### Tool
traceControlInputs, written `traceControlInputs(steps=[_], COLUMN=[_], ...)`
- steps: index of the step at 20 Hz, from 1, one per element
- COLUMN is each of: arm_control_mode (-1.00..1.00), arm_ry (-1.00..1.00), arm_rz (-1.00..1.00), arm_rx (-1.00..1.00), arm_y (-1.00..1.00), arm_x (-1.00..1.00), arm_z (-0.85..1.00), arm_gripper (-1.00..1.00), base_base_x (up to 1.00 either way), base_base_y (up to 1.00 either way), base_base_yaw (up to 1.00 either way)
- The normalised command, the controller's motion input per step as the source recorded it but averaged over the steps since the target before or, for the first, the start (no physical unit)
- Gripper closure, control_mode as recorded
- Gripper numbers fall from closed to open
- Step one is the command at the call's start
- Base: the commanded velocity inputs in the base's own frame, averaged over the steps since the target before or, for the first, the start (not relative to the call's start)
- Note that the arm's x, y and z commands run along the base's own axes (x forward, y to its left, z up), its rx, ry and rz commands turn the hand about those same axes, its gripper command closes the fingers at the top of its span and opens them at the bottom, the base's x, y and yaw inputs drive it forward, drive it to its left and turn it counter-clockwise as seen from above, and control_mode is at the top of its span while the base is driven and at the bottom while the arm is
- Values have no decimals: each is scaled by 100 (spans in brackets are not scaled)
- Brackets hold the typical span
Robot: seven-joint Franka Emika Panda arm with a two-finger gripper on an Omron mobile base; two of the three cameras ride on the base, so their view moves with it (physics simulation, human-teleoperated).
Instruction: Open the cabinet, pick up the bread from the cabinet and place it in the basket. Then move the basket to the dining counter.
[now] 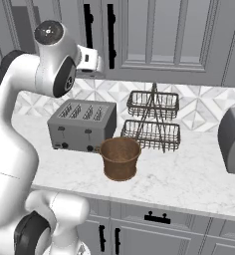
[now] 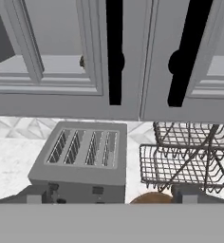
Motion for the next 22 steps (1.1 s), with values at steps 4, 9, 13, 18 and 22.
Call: traceControlInputs(steps=[4,9,13,18,22], arm_control_mode=[-100,-100,-100,-100,-100], arm_ry=[0,0,-8,-4,-14], arm_rz=[0,-1,0,0,0], arm_rx=[0,4,1,4,5], arm_y=[8,9,1,-1,7], arm_x=[44,20,0,10,12], arm_z=[38,16,0,0,0], arm_gripper=[-100,-100,-100,-100,-100], base_base_x=[0,0,0,0,0], base_base_y=[0,0,0,0,0], base_base_yaw=[0,0,0,0,0])
